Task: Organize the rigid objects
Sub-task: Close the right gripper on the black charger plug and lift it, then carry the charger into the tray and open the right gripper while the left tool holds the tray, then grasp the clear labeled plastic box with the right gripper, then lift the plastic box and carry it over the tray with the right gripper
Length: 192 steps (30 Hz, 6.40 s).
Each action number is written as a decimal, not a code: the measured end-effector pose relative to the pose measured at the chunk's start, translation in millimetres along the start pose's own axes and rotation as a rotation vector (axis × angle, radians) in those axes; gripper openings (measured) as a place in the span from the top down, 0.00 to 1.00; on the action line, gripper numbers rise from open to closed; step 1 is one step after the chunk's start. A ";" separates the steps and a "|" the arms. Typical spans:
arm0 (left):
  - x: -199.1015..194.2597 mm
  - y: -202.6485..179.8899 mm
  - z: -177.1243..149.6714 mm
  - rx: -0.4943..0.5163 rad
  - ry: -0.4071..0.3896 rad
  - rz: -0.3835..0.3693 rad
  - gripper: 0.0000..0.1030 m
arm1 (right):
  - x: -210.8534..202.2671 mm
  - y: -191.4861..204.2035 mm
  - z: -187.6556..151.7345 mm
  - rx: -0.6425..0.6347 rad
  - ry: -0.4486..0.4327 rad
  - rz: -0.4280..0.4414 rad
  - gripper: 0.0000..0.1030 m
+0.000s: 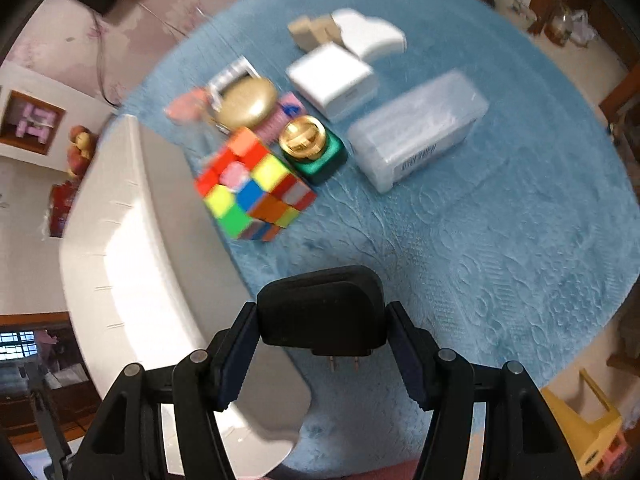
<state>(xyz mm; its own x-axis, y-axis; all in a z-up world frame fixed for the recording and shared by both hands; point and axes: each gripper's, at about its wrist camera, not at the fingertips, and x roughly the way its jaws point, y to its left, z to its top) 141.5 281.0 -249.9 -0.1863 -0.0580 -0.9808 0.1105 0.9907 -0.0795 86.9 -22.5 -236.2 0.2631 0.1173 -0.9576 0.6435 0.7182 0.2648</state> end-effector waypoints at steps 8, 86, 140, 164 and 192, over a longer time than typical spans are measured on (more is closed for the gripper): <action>1.8 1.8 1.3 0.030 -0.011 -0.020 0.92 | -57.3 14.6 -34.9 -0.146 -0.221 0.079 0.38; 17.9 11.9 -20.7 -0.123 -0.042 0.117 0.87 | 44.7 -18.2 114.3 -1.288 -0.073 -0.183 0.17; 25.2 -58.0 -29.5 0.461 -0.004 0.137 0.92 | -26.2 -49.1 -23.9 -0.351 -0.115 -0.071 0.96; 12.3 -64.8 -49.6 0.525 -0.061 0.178 0.90 | 43.9 10.6 52.5 -0.555 -0.165 -0.252 0.19; 13.0 -72.3 -63.3 0.521 -0.098 0.226 0.87 | 12.0 -48.7 -18.5 -0.294 -0.118 -0.069 0.34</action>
<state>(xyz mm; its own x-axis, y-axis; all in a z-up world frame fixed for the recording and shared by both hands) 69.3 216.4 -245.6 -0.0141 0.1122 -0.9936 0.6080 0.7899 0.0806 45.5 -43.3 -262.7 0.3187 -0.0061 -0.9478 0.4319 0.8911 0.1395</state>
